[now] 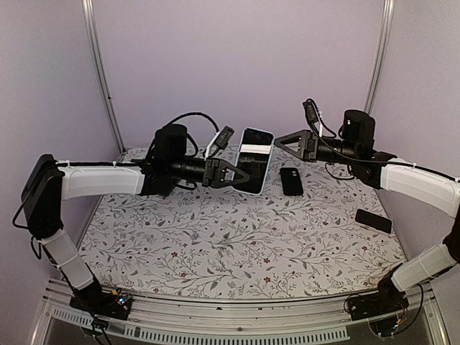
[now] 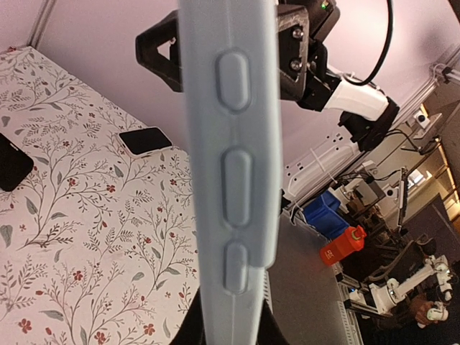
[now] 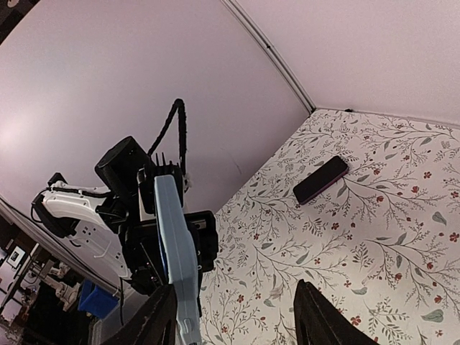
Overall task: Take the phone out of the phone case
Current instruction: Remove the top right corner of the phone case from itself.
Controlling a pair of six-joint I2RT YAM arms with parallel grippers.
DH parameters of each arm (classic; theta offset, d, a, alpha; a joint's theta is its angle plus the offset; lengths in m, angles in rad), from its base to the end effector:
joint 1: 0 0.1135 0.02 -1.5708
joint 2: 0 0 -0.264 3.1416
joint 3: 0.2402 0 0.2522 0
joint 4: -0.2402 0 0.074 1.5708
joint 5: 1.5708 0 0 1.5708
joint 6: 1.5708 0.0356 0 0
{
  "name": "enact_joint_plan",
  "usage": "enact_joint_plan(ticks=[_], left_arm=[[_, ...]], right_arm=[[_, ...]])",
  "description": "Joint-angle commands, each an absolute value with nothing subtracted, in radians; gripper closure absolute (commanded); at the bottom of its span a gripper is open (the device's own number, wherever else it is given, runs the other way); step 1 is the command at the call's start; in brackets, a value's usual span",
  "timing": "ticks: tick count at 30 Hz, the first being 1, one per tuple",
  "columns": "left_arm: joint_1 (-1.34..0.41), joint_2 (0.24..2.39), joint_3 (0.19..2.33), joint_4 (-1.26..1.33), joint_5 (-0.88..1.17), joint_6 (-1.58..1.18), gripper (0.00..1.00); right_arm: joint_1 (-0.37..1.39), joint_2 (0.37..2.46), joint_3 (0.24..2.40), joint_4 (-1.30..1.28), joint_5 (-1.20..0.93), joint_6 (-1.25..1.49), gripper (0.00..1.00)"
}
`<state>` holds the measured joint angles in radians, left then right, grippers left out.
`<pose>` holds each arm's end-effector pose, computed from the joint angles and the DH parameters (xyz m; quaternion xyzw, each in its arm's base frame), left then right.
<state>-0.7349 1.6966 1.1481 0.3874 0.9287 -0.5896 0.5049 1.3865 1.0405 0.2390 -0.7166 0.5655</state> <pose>0.2684 -0.2810 0.2836 0.3388 0.6582 -0.6252 0.2471 0.2711 0.1765 0.3356 -0.2131 0.7034 0.5436 0.4053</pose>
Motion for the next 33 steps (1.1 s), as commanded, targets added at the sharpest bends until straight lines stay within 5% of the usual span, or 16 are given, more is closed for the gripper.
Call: enact_joint_plan(ticks=[1, 33], left_arm=[[-0.749, 1.703, 1.191, 0.417, 0.933, -0.565, 1.0], [-0.71, 1.692, 1.161, 0.44, 0.938, -0.581, 1.0]], right_arm=[[0.51, 1.375, 1.054, 0.236, -0.714, 0.574, 0.42], [0.51, 1.378, 1.057, 0.215, -0.711, 0.568, 0.42]])
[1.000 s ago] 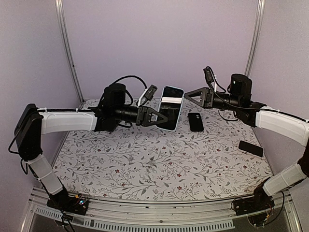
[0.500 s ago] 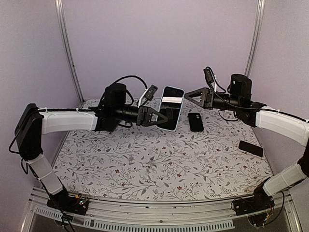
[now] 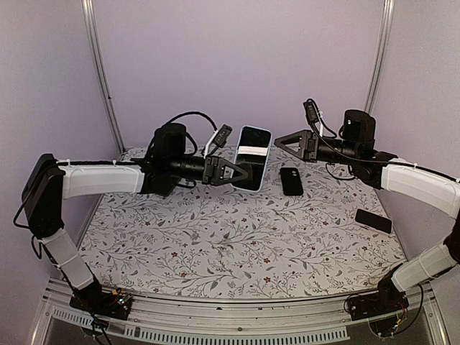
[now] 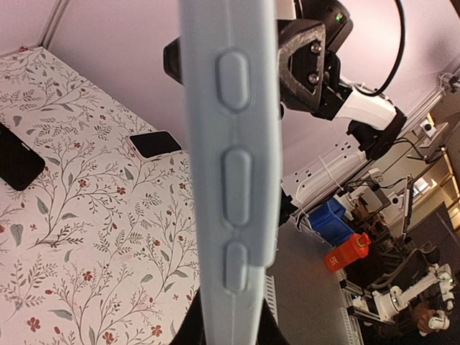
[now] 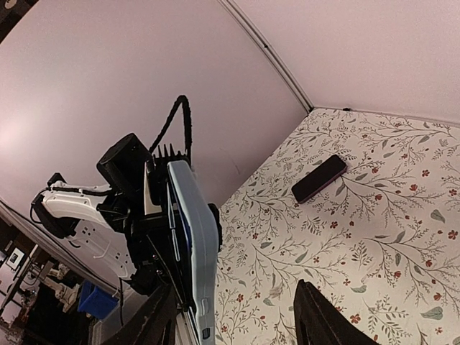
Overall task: Take the phone out of the phone case
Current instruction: Remove the top right corner of the phone case from itself.
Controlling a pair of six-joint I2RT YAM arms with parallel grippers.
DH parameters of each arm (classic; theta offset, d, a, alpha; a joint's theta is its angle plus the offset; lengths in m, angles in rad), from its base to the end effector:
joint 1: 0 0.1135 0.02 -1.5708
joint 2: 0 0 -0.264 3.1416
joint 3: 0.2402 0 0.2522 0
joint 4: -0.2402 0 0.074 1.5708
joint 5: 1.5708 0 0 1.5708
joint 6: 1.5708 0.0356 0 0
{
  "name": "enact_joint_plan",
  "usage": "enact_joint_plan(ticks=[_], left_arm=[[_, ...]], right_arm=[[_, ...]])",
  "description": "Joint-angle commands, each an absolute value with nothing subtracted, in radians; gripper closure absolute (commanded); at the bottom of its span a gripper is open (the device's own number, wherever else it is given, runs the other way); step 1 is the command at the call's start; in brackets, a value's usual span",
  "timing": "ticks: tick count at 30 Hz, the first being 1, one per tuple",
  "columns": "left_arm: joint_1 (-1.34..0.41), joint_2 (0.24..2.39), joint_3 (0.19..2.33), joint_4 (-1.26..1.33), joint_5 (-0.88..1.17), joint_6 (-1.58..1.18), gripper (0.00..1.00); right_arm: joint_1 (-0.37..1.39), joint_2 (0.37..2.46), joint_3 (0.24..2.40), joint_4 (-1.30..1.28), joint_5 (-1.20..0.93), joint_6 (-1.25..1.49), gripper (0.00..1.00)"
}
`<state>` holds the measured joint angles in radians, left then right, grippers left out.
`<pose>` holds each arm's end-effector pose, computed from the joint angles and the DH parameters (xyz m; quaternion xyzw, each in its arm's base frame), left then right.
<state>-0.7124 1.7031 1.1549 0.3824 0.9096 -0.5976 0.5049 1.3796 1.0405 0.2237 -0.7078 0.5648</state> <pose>0.2766 -0.2760 0.2829 0.3227 0.6682 -0.6195 0.2561 0.2699 0.1756 0.3362 -0.2094 0.7070 0.5407 0.4049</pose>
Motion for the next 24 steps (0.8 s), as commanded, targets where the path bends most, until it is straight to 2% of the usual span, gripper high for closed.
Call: enact_joint_plan(ticks=[1, 24], left_arm=[[-0.711, 1.695, 1.161, 0.441, 0.942, -0.581, 1.0], [-0.736, 1.714, 1.188, 0.397, 0.934, -0.553, 1.0]], right_arm=[[0.509, 1.381, 1.061, 0.215, -0.713, 0.568, 0.42], [0.51, 1.397, 1.078, 0.225, -0.724, 0.584, 0.42]])
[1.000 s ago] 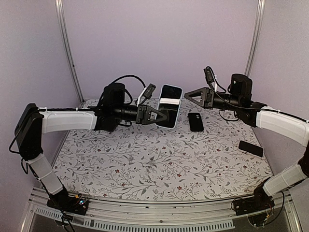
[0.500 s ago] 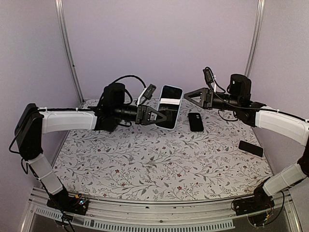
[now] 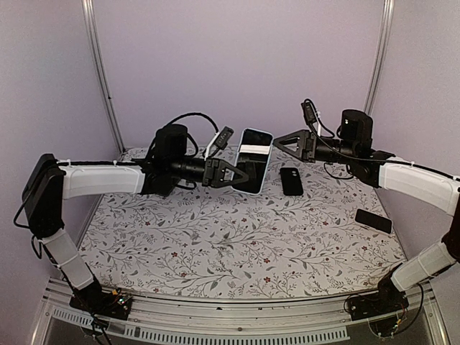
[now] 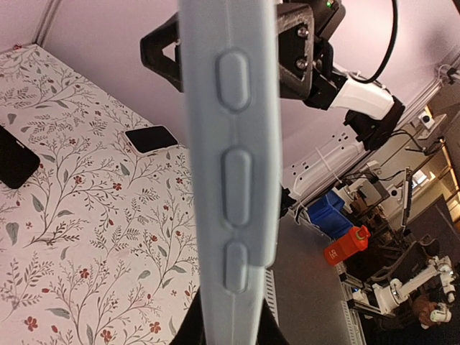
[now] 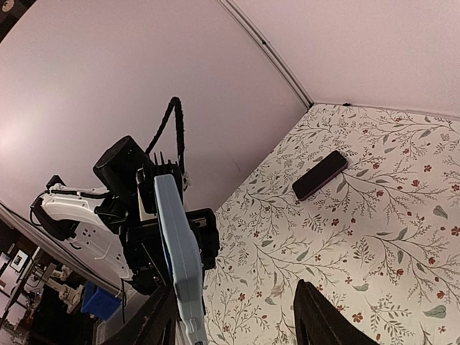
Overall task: Take the phone out of the phone case
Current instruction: Remove the top right corner of the phone case from itself.
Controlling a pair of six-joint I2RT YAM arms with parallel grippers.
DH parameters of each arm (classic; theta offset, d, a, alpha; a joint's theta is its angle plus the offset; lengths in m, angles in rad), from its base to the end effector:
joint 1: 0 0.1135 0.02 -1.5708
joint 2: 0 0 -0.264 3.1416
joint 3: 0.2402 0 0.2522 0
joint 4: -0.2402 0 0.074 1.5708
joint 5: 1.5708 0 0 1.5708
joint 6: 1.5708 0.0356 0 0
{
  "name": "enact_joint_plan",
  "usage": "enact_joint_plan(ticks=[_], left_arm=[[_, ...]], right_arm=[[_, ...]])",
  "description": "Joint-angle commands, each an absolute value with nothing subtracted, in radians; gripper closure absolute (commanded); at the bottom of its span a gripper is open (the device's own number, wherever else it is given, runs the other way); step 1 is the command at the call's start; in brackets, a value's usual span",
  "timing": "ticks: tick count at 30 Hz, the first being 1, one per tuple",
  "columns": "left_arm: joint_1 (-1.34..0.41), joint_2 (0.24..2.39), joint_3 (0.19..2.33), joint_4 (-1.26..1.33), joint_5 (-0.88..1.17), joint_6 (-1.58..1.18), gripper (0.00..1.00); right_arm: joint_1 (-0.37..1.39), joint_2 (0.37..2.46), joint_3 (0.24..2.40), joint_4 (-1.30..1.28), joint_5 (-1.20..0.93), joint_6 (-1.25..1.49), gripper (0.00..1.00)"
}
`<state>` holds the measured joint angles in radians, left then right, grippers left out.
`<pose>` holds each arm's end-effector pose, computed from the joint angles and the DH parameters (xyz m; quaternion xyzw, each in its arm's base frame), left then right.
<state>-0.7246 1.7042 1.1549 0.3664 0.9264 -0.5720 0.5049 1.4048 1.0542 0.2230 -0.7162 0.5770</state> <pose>0.2725 -0.2793 0.2811 0.3374 0.6639 -0.6193 0.2487 0.2750 0.1787 0.3333 -0.2060 0.7110 0.5442 0.3948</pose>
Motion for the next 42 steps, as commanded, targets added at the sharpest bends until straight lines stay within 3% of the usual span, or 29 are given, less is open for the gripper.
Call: enact_joint_plan(ticks=[1, 14, 30, 42], left_arm=[[-0.736, 1.715, 1.19, 0.392, 0.933, -0.55, 1.0], [-0.742, 1.681, 1.177, 0.418, 0.951, -0.545, 1.0], [-0.762, 1.606, 1.154, 0.482, 0.961, -0.533, 1.0], [-0.776, 1.574, 1.136, 0.56, 0.994, -0.554, 1.0]], right_arm=[[0.51, 1.397, 1.078, 0.225, -0.726, 0.584, 0.42], [0.51, 1.427, 1.079, 0.196, -0.699, 0.601, 0.55], [0.5, 1.484, 1.088, 0.099, -0.651, 0.613, 0.62], [0.487, 1.512, 1.079, 0.145, -0.737, 0.639, 0.68]])
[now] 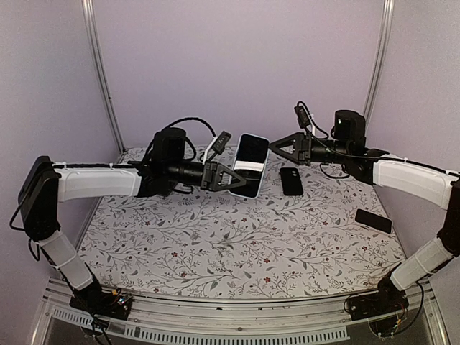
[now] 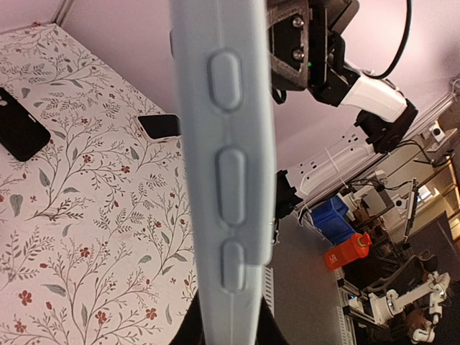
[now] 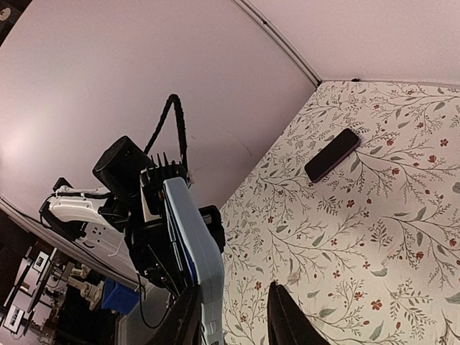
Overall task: Take the phone out of the phone case
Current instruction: Remove the top right corner of the phone case from itself.
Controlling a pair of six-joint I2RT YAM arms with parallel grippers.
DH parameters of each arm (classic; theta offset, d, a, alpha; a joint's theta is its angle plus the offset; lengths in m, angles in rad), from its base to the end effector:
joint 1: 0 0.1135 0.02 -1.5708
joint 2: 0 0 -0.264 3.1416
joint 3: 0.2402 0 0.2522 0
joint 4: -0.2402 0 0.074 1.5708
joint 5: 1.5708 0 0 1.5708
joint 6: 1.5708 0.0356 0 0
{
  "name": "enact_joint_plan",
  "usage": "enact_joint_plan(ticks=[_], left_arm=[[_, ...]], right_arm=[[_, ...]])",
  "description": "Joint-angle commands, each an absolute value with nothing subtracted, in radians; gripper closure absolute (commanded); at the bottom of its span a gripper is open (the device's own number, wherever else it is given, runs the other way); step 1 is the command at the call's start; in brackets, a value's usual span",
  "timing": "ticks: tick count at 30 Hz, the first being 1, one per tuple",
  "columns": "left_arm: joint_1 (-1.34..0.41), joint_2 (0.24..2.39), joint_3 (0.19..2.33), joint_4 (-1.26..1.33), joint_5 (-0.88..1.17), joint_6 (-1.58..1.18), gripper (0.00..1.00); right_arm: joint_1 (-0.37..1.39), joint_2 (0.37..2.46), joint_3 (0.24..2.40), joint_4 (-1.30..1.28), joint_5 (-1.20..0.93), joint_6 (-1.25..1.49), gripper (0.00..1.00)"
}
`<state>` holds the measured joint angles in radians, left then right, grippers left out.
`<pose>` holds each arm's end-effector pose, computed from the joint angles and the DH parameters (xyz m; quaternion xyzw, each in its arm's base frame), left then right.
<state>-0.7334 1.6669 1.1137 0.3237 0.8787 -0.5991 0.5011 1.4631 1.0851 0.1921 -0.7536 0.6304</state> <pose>0.2636 -0.2744 0.2766 0.3113 0.6897 -0.6096 0.2362 0.2862 0.1845 0.3229 -0.1882 0.7294 0.5573 0.3493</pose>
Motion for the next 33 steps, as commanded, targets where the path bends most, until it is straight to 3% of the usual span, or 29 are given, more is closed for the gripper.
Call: enact_joint_plan(ticks=[1, 27, 33], left_arm=[[-0.778, 1.575, 1.137, 0.569, 1.0, -0.559, 1.0], [-0.835, 1.574, 1.211, 0.541, 1.086, -0.477, 1.0], [-0.815, 1.608, 1.201, 0.552, 1.041, -0.523, 1.0]], right_arm=[[0.486, 1.515, 1.079, 0.147, -0.741, 0.642, 0.69], [0.483, 1.616, 1.135, 0.071, -0.765, 0.693, 0.75], [0.484, 1.563, 1.119, 0.117, -0.794, 0.671, 0.71]])
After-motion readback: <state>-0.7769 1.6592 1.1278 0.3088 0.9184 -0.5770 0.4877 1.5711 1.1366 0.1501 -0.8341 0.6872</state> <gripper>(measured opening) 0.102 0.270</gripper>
